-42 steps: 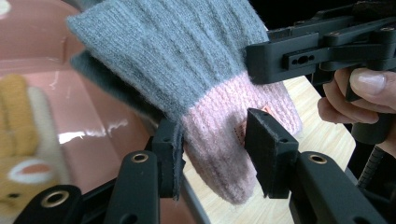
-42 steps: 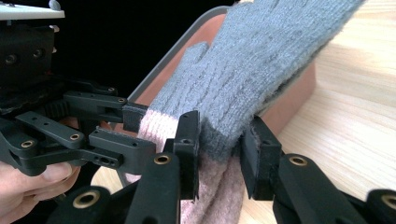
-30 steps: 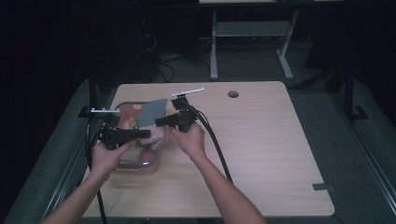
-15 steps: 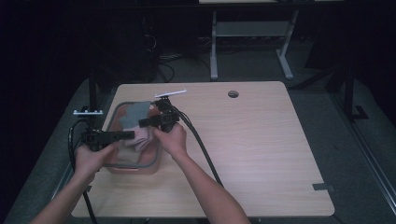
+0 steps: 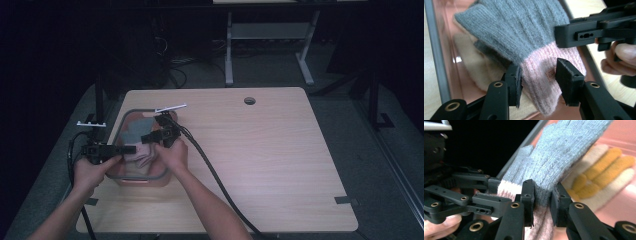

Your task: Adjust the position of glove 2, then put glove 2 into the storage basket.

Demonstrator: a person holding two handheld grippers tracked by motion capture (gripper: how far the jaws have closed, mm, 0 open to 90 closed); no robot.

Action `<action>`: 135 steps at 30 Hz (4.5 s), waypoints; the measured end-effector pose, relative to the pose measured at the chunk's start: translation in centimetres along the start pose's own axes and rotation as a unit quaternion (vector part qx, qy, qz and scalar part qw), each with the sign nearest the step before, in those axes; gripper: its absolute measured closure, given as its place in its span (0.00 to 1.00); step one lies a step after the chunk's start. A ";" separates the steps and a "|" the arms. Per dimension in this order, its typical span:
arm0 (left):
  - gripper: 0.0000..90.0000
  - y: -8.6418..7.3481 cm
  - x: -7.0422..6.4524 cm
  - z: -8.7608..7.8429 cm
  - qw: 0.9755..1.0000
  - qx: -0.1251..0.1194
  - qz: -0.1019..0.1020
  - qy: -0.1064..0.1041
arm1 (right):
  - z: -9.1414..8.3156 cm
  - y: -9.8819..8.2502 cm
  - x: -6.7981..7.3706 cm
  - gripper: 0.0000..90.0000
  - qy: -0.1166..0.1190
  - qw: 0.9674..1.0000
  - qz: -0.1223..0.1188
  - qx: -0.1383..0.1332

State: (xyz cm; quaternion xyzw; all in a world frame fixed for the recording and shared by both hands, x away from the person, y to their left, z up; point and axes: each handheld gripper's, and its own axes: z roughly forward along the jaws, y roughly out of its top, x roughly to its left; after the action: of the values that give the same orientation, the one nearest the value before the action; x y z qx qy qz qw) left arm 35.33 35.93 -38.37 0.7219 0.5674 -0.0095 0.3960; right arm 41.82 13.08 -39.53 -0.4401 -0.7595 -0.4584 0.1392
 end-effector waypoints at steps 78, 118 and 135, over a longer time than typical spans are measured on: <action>0.54 2.1 -6.0 1.1 0.997 -0.024 0.067 -0.027 | -10.9 -0.5 -2.6 0.53 -0.051 0.998 -0.026 -0.013; 0.44 2.7 -9.8 3.5 0.993 -0.022 0.094 -0.069 | -17.8 -2.9 -6.7 0.45 -0.065 0.996 0.013 -0.052; 0.41 2.8 -11.4 4.8 0.991 -0.012 0.107 -0.078 | -20.5 -5.5 -9.4 0.44 -0.072 0.994 0.051 -0.061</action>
State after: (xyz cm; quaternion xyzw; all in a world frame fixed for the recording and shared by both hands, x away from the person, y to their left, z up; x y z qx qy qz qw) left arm 35.62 23.78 -34.78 0.7705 0.4544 -0.0169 0.4467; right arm 38.85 -9.88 -37.36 -0.5174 -0.7149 -0.4634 0.0802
